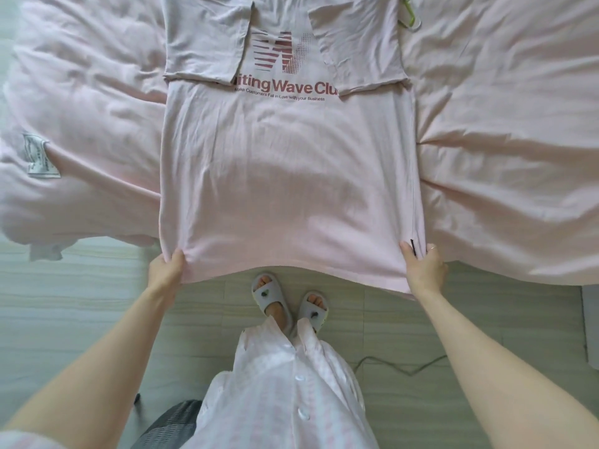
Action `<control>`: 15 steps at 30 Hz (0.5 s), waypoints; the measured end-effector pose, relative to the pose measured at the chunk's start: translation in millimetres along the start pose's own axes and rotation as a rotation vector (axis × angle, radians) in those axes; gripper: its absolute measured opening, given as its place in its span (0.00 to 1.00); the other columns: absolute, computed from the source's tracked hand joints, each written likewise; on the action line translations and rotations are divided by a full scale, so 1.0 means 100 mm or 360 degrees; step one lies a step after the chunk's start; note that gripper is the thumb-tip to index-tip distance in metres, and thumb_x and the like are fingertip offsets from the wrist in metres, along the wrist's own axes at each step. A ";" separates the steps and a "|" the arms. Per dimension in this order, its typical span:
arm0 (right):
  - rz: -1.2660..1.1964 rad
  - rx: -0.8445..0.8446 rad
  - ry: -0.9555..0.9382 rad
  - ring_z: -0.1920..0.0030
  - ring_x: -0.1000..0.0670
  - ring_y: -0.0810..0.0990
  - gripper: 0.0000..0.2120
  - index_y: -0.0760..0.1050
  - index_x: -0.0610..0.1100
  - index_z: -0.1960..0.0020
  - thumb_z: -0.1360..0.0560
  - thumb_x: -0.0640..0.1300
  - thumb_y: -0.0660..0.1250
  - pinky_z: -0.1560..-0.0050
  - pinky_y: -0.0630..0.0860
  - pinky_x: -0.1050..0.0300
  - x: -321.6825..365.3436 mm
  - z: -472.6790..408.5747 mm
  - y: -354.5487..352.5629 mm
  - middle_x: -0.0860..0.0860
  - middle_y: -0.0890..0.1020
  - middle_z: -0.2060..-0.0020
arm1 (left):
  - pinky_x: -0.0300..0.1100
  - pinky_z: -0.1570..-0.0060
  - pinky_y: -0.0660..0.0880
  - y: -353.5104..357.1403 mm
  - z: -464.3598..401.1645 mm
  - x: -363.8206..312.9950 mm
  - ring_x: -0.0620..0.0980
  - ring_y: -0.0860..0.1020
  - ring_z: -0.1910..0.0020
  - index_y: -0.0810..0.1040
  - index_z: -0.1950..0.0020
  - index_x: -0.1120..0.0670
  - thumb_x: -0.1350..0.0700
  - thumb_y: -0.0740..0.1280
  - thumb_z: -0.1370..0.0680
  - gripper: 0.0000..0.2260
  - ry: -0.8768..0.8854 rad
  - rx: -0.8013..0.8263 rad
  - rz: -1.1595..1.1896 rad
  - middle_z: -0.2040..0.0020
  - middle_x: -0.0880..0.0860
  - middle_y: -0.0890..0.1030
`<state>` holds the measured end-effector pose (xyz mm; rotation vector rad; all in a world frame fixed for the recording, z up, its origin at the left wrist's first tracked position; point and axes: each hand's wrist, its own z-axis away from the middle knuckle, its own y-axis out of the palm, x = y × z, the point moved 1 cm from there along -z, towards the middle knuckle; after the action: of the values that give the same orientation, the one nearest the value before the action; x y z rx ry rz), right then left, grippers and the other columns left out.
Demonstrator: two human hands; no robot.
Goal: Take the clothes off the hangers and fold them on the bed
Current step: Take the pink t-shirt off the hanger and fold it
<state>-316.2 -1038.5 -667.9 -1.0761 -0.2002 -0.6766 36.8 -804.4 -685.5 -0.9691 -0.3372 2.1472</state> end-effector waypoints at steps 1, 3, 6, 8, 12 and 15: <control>0.0059 0.0026 -0.0050 0.55 0.44 0.68 0.20 0.71 0.33 0.45 0.23 0.50 0.65 0.61 0.57 0.55 -0.02 0.02 -0.01 0.37 0.77 0.53 | 0.48 0.54 0.73 -0.01 0.02 0.03 0.53 0.75 0.56 0.73 0.39 0.60 0.57 0.58 0.19 0.12 0.0006 -0.0007 0.0087 0.52 0.56 0.75; 0.0206 0.0084 -0.0151 0.52 0.38 0.74 0.22 0.71 0.31 0.42 0.24 0.49 0.66 0.60 0.60 0.53 -0.11 0.04 -0.05 0.35 0.78 0.54 | 0.44 0.61 0.71 -0.04 0.08 0.07 0.48 0.73 0.61 0.70 0.41 0.56 0.55 0.57 0.18 0.08 -0.0025 -0.0027 0.0311 0.57 0.53 0.74; 0.0209 0.0122 -0.0129 0.52 0.38 0.74 0.17 0.74 0.33 0.48 0.24 0.48 0.66 0.58 0.63 0.52 -0.17 0.06 -0.12 0.36 0.79 0.55 | 0.44 0.62 0.70 -0.10 0.10 0.07 0.47 0.73 0.62 0.71 0.37 0.58 0.56 0.58 0.18 0.12 -0.0063 -0.0008 0.0538 0.60 0.51 0.74; 0.0160 0.0174 -0.0032 0.57 0.42 0.71 0.11 0.72 0.38 0.60 0.24 0.45 0.67 0.62 0.61 0.52 -0.21 0.04 -0.16 0.40 0.76 0.62 | 0.44 0.60 0.72 -0.13 0.13 0.07 0.47 0.74 0.61 0.70 0.34 0.62 0.58 0.60 0.19 0.14 -0.0105 0.0048 0.0612 0.58 0.51 0.75; -0.0182 0.0208 0.0333 0.56 0.46 0.72 0.12 0.76 0.32 0.49 0.26 0.42 0.68 0.58 0.66 0.55 -0.29 0.04 -0.22 0.38 0.80 0.54 | 0.42 0.62 0.80 -0.17 0.20 0.05 0.45 0.75 0.59 0.68 0.32 0.63 0.63 0.62 0.20 0.16 -0.0286 0.0083 0.0768 0.56 0.51 0.75; -0.0631 0.0208 0.0710 0.50 0.46 0.72 0.20 0.70 0.34 0.36 0.25 0.40 0.68 0.50 0.69 0.54 -0.31 0.08 -0.27 0.44 0.74 0.47 | 0.44 0.59 0.79 -0.19 0.23 0.07 0.44 0.75 0.59 0.69 0.31 0.59 0.63 0.62 0.20 0.17 -0.0405 0.0023 0.0886 0.56 0.49 0.76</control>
<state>-355.2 -1026.4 -658.6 -0.7405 -0.0688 -1.2241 26.6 -784.8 -663.9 -0.8485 -0.1833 2.7870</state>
